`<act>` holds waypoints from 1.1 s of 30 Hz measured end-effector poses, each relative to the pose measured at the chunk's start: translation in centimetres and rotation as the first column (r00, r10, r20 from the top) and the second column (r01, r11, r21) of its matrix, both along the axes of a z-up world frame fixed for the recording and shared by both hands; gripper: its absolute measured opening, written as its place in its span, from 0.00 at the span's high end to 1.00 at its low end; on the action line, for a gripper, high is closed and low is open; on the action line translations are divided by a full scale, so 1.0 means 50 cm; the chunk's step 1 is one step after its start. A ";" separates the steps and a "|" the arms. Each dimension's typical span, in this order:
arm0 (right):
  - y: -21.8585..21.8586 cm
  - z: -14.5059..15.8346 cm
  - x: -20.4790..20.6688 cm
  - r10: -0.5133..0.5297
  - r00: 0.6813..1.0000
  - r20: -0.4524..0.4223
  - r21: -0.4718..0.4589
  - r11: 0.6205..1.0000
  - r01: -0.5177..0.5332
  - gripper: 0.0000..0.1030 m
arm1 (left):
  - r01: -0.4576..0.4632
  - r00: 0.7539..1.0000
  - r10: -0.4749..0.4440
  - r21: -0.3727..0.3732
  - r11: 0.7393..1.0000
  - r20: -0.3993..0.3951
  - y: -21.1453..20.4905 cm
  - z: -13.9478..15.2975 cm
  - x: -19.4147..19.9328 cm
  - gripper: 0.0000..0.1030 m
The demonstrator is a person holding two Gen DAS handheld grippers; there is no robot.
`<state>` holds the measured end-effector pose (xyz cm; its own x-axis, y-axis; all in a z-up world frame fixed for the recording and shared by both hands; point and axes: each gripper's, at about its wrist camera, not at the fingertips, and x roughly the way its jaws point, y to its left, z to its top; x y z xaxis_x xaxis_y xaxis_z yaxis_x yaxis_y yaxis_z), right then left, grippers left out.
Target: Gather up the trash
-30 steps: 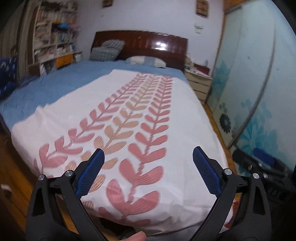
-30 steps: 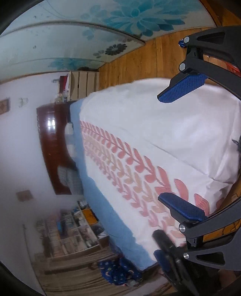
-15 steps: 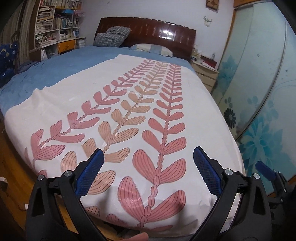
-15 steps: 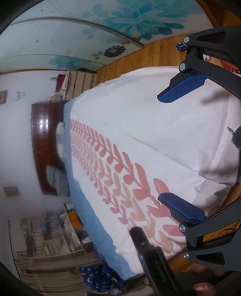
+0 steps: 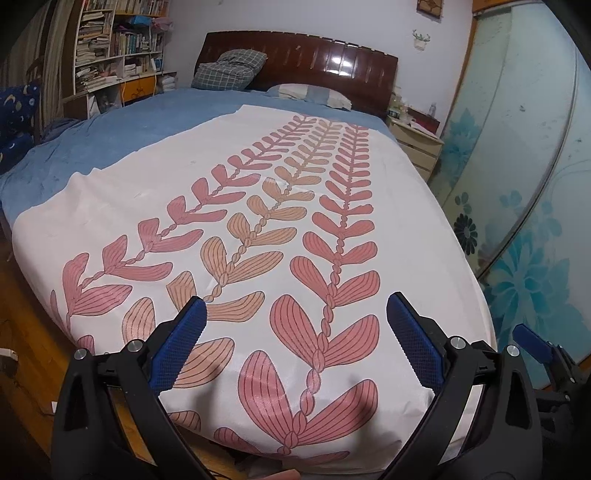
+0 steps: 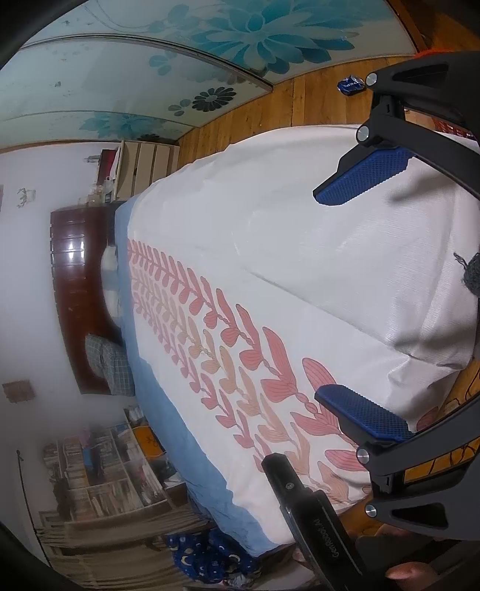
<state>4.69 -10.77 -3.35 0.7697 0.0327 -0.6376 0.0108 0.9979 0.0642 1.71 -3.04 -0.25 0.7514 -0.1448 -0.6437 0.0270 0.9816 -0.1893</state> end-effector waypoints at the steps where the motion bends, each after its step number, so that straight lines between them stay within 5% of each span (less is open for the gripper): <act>1: 0.000 0.000 -0.001 0.001 1.000 0.001 -0.004 1.000 -0.001 0.07 | -0.002 1.000 0.002 0.005 1.000 0.001 0.001 0.000 -0.001 0.06; 33: 0.012 0.004 -0.011 0.018 1.000 -0.006 -0.050 0.999 -0.018 0.07 | -0.041 0.999 0.040 0.036 0.999 0.016 0.011 0.010 -0.009 0.06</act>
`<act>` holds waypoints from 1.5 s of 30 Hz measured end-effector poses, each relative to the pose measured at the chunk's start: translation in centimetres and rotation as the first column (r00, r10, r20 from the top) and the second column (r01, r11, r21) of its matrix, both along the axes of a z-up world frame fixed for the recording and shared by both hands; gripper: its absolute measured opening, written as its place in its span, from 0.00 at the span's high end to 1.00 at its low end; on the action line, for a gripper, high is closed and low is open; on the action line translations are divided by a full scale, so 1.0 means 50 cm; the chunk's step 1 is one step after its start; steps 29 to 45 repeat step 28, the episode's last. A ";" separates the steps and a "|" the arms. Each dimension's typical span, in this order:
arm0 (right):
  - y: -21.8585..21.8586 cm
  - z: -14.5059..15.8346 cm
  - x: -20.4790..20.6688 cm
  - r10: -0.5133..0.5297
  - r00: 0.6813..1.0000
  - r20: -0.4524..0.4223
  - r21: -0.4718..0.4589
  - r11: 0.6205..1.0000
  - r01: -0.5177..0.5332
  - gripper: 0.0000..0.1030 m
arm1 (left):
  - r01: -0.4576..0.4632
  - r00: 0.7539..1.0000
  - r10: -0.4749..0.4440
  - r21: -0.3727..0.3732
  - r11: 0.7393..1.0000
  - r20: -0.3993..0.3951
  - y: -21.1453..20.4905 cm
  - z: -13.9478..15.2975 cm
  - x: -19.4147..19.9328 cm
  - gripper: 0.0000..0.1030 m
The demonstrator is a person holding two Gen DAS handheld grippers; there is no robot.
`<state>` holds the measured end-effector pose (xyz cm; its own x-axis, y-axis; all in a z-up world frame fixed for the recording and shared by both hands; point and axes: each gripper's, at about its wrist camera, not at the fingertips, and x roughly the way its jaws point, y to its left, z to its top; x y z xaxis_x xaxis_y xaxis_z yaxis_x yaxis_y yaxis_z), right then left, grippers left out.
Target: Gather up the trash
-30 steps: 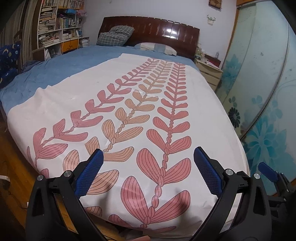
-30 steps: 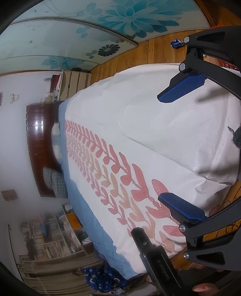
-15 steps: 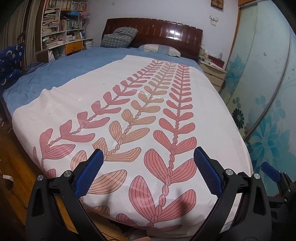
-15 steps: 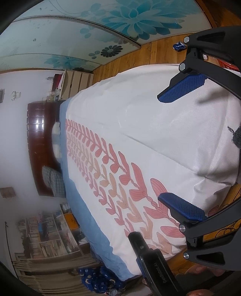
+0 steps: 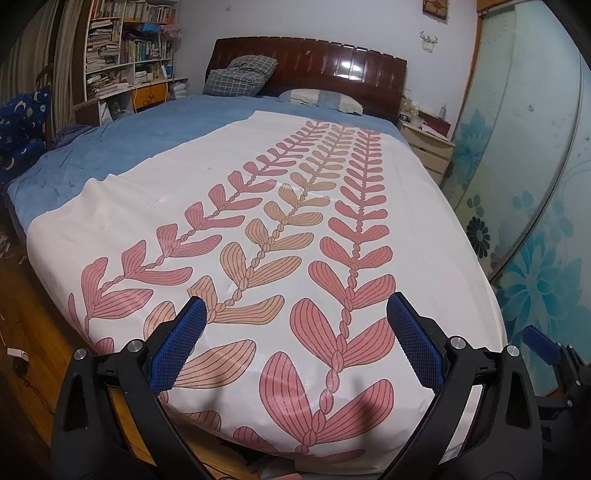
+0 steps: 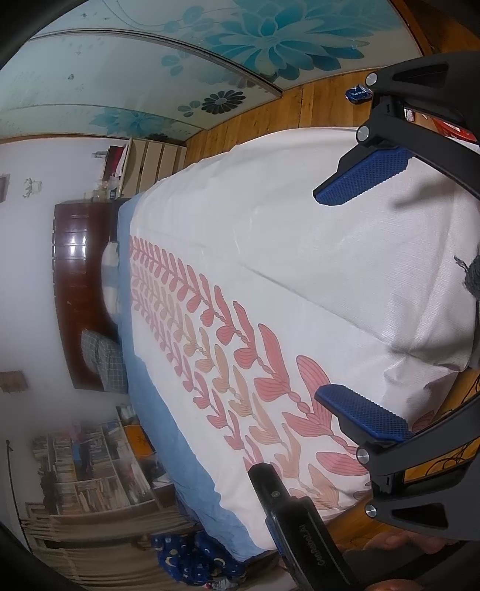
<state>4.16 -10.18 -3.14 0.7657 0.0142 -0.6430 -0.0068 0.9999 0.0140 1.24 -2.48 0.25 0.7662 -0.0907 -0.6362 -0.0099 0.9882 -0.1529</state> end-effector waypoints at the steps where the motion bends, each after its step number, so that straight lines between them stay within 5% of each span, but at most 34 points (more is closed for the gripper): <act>1: 0.000 -0.001 0.001 0.000 1.000 -0.001 -0.001 1.000 0.000 0.07 | 0.003 1.000 -0.003 -0.001 1.000 0.001 0.000 0.000 0.000 0.06; 45: 0.000 0.000 0.002 0.002 1.000 -0.002 -0.003 1.000 -0.002 0.07 | -0.028 0.999 0.028 0.012 1.000 -0.019 0.006 -0.005 0.005 0.06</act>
